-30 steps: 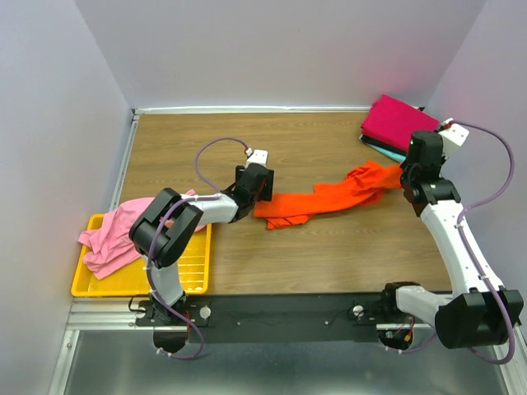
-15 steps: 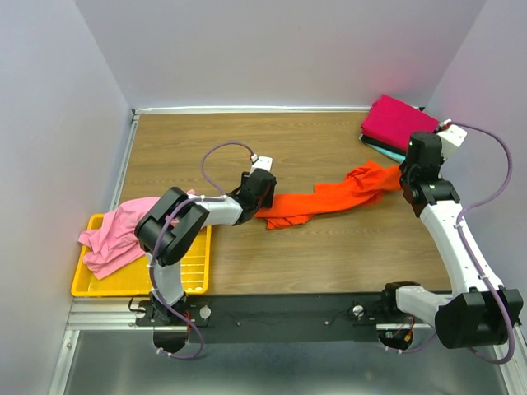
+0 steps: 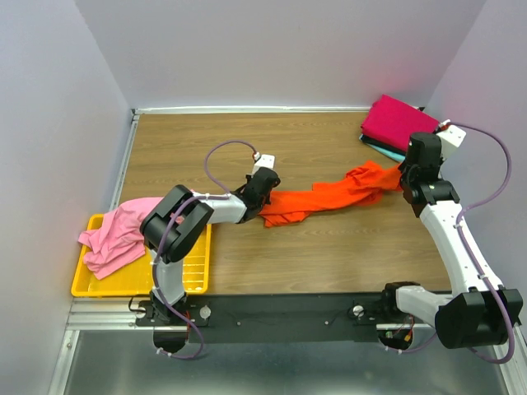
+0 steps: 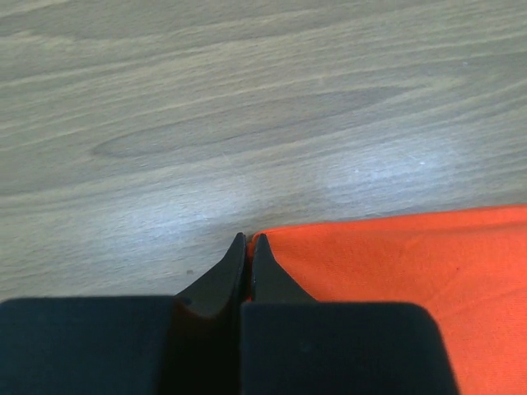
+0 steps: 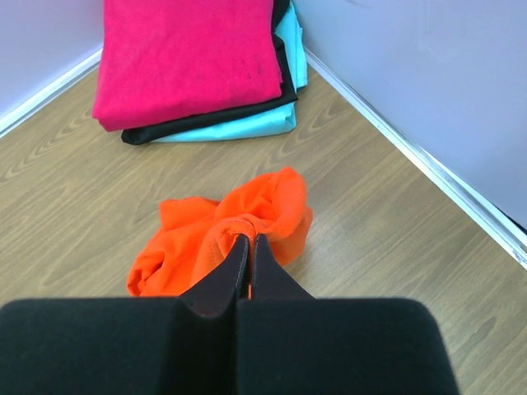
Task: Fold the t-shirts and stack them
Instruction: Flatten the tshirt out
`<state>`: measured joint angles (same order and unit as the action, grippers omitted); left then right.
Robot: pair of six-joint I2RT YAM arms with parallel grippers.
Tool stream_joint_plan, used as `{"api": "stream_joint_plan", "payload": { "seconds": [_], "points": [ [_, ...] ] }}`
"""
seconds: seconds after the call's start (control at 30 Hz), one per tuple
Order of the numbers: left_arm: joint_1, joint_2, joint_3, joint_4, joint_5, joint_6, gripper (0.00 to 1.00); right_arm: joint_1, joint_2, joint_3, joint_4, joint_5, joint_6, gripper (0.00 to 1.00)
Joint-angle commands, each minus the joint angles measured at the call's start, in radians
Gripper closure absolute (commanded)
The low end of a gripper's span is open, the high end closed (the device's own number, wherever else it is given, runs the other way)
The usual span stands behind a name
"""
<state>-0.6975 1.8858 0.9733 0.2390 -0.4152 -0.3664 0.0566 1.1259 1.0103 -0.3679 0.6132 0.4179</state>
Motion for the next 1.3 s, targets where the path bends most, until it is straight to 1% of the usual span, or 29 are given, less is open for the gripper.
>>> {"api": "stream_joint_plan", "payload": {
  "seconds": [0.0, 0.17, 0.27, 0.37, 0.43, 0.57, 0.67, 0.73, 0.87, 1.0, 1.1, 1.17, 1.2, 1.27],
  "points": [
    [-0.002, -0.052, 0.028, -0.046, -0.138, 0.007, 1.00, -0.009, -0.009, -0.004, 0.014, -0.036, 0.009, 0.99],
    [-0.002, -0.187, 0.054, -0.060, -0.281, 0.029, 1.00, -0.009, -0.009, 0.046, 0.015, -0.089, 0.001, 1.00],
    [-0.002, -0.322, 0.051, -0.037, -0.347, 0.070, 1.00, -0.009, -0.023, 0.097, 0.015, -0.107, -0.008, 0.99],
    [-0.002, -0.399, 0.047, -0.023, -0.381, 0.099, 1.00, -0.009, -0.035, 0.129, 0.015, -0.113, -0.016, 0.99],
    [-0.002, -0.485, 0.030, 0.000, -0.405, 0.115, 1.00, -0.009, -0.040, 0.169, 0.015, -0.119, -0.025, 0.99],
    [0.000, -0.640, -0.001, 0.042, -0.376, 0.152, 1.00, -0.009, -0.055, 0.246, 0.015, -0.125, -0.050, 0.99],
    [-0.002, -0.799, -0.011, 0.060, -0.350, 0.194, 1.00, -0.009, -0.084, 0.316, 0.015, -0.125, -0.071, 0.99],
    [-0.003, -0.865, -0.015, 0.068, -0.333, 0.208, 1.00, -0.009, -0.116, 0.347, 0.015, -0.142, -0.085, 0.99],
    [-0.003, -1.031, -0.005, 0.069, -0.245, 0.250, 1.00, -0.009, -0.167, 0.428, 0.014, -0.159, -0.103, 0.99],
    [-0.005, -1.109, 0.030, 0.028, -0.185, 0.273, 1.00, -0.009, -0.199, 0.525, -0.006, -0.193, -0.122, 1.00],
    [-0.005, -1.143, 0.044, 0.025, -0.162, 0.280, 1.00, -0.009, -0.215, 0.579, -0.008, -0.254, -0.120, 1.00],
    [-0.005, -1.146, 0.042, 0.040, -0.148, 0.290, 1.00, -0.009, -0.210, 0.605, -0.006, -0.291, -0.117, 1.00],
    [-0.005, -1.134, 0.039, 0.068, -0.137, 0.296, 1.00, -0.009, -0.201, 0.611, -0.005, -0.331, -0.113, 0.99],
    [-0.005, -1.108, 0.035, 0.100, -0.107, 0.314, 1.00, -0.009, -0.177, 0.628, -0.003, -0.361, -0.107, 0.99]
  ]
}}
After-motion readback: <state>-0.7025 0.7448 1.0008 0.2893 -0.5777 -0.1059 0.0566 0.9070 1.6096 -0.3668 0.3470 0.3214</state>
